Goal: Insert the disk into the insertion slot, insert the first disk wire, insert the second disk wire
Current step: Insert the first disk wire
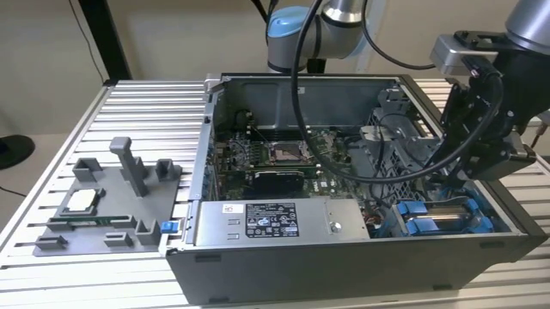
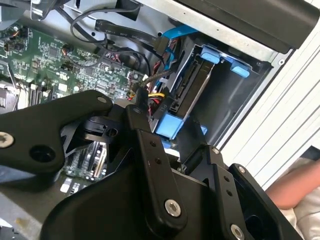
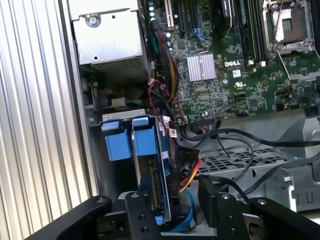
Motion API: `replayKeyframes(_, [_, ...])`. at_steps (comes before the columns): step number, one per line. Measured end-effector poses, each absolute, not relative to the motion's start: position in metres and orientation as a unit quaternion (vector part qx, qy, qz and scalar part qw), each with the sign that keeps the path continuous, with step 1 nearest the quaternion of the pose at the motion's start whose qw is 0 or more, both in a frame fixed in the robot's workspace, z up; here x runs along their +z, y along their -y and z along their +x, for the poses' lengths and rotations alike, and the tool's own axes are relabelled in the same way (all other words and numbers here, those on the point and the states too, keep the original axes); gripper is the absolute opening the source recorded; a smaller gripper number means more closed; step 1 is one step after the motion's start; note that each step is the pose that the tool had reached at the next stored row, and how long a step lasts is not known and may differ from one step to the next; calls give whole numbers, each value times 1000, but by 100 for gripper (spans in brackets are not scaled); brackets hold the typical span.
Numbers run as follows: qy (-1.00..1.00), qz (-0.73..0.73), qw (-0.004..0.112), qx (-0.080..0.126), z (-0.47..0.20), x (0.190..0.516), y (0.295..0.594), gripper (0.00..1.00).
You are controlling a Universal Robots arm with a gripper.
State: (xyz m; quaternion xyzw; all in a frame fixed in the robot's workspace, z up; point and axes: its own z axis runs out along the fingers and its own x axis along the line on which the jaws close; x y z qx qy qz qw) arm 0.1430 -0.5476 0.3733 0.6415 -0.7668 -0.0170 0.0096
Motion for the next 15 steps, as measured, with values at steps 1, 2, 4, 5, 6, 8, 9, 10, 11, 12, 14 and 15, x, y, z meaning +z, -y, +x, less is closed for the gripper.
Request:
replayKeyframes(1, [767,641,10,-17,143,373,547,100])
replayKeyframes(2, [767,641,10,-17,143,372,547,100])
replayKeyframes(4, [767,641,10,-17,143,371,547,100])
replayKeyframes(5, [767,641,10,-17,143,370,547,100])
replayKeyframes(6, [767,641,10,-17,143,369,547,100])
replayKeyframes(8, [767,641,10,-17,143,367,546,100])
replayKeyframes(9, [767,641,10,-17,143,366,546,100])
replayKeyframes(10, [767,641,10,-17,143,365,546,100])
replayKeyframes(11, [767,641,10,-17,143,365,546,100])
replayKeyframes(12, [767,641,10,-17,143,364,546,100])
replayKeyframes(14, [767,641,10,-17,143,363,546,100])
replayKeyframes(15, [767,641,10,-17,143,362,546,100])
